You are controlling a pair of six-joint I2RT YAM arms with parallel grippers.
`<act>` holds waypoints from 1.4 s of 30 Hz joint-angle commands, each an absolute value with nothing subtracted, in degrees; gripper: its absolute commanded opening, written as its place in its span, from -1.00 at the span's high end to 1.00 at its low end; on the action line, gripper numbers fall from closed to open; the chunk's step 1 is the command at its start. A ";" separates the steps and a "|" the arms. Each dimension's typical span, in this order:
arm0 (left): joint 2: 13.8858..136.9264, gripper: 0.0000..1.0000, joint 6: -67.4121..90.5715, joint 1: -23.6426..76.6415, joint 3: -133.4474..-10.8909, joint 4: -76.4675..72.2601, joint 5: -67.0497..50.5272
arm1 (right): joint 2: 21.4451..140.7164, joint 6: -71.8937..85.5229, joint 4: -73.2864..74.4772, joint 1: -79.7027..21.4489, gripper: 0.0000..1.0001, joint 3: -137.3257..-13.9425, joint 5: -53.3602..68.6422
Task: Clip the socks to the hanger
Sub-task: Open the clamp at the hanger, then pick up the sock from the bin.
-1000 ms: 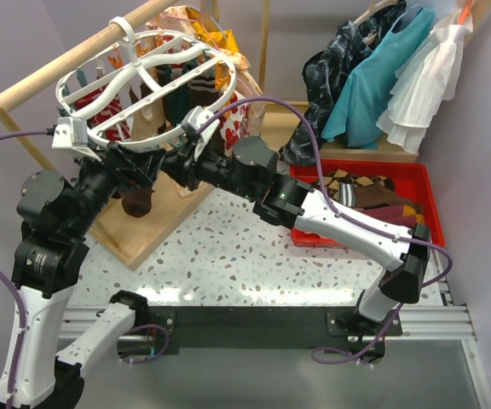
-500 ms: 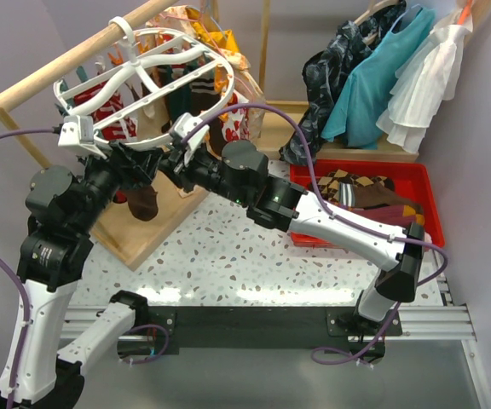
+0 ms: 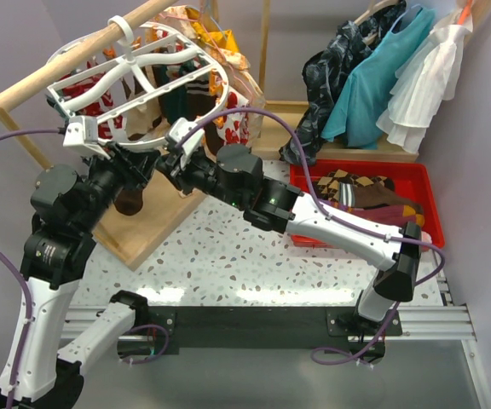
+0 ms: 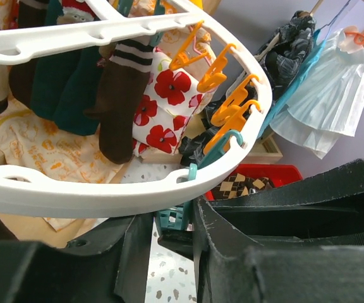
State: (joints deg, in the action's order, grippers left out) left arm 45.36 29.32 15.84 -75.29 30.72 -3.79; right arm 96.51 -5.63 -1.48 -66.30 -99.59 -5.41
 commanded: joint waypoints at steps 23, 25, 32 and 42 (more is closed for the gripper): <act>46.14 0.75 29.27 15.56 -72.16 26.19 -3.25 | 67.59 0.36 26.63 -43.88 -0.38 -65.58 -23.19; 46.05 0.76 29.53 15.56 -72.16 26.02 -4.22 | 67.59 -1.93 26.98 -36.79 -0.38 -64.60 -22.51; 46.14 0.78 29.62 15.56 -72.25 25.93 -4.75 | 73.55 -0.71 25.67 -21.90 -0.22 -62.85 -19.96; 46.23 0.83 29.62 15.56 -72.07 25.75 -5.36 | 80.41 6.94 20.57 -8.44 0.16 -58.54 -10.81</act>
